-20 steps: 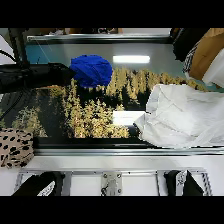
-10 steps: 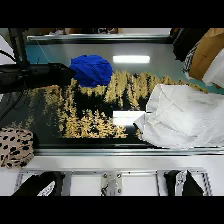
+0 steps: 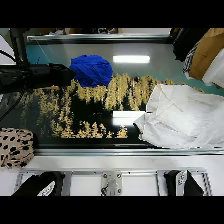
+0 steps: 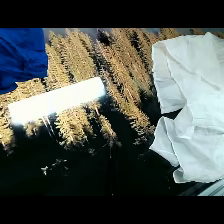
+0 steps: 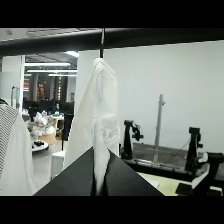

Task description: Fold the clothes and pants, and hang the long-sleeved shirts on hangers.

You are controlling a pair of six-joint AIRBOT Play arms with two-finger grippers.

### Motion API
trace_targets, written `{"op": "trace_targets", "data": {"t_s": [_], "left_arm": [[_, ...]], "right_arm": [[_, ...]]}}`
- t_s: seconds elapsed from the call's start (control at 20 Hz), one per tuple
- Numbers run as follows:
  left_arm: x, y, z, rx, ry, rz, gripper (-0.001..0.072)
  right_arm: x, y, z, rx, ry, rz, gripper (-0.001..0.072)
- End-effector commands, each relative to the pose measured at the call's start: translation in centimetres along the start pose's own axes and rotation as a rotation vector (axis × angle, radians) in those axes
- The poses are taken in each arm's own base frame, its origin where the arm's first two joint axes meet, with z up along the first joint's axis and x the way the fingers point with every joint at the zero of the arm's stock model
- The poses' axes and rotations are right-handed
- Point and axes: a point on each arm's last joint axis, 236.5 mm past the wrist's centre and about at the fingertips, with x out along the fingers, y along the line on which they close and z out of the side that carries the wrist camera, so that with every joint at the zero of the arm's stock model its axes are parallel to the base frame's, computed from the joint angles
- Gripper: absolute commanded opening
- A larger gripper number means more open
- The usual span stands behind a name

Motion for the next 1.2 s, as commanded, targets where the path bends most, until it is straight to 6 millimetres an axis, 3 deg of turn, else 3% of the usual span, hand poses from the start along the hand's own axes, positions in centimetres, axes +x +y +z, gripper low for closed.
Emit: {"op": "trace_targets", "data": {"t_s": [0.0,0.4,0.8,0.85,0.95,1.0,1.15], "left_arm": [[0.0,0.0,-0.4,0.0,0.018,-0.001,0.0009],[0.0,-0.1,-1.1,-0.001,0.046,-0.004,0.0009],[0.0,-0.1,-1.1,-0.001,0.045,-0.004,0.0008],[0.0,-0.1,-1.1,0.0,0.045,-0.003,0.0009],[0.0,-0.1,-1.1,0.0,0.046,-0.004,0.0009],[0.0,-0.1,-1.1,0.0,0.046,-0.004,0.0008],[0.0,-0.1,-1.1,0.0,0.045,-0.003,0.0009]], "right_arm": [[0.8,-0.4,-1.4,-0.005,0.022,-0.022,0.0004],[2.4,0.0,-5.2,-0.01,0.093,-0.013,0.0005],[2.5,1.0,-5.9,-0.008,0.115,0.03,0.0022],[2.5,1.0,-5.9,-0.008,0.115,0.03,0.0109],[2.3,1.0,-5.6,-0.008,0.109,0.029,0.0556],[2.2,1.0,-5.2,-0.007,0.102,0.029,0.0618],[0.9,0.7,-2.1,-0.005,0.044,0.026,0.0616]]}}
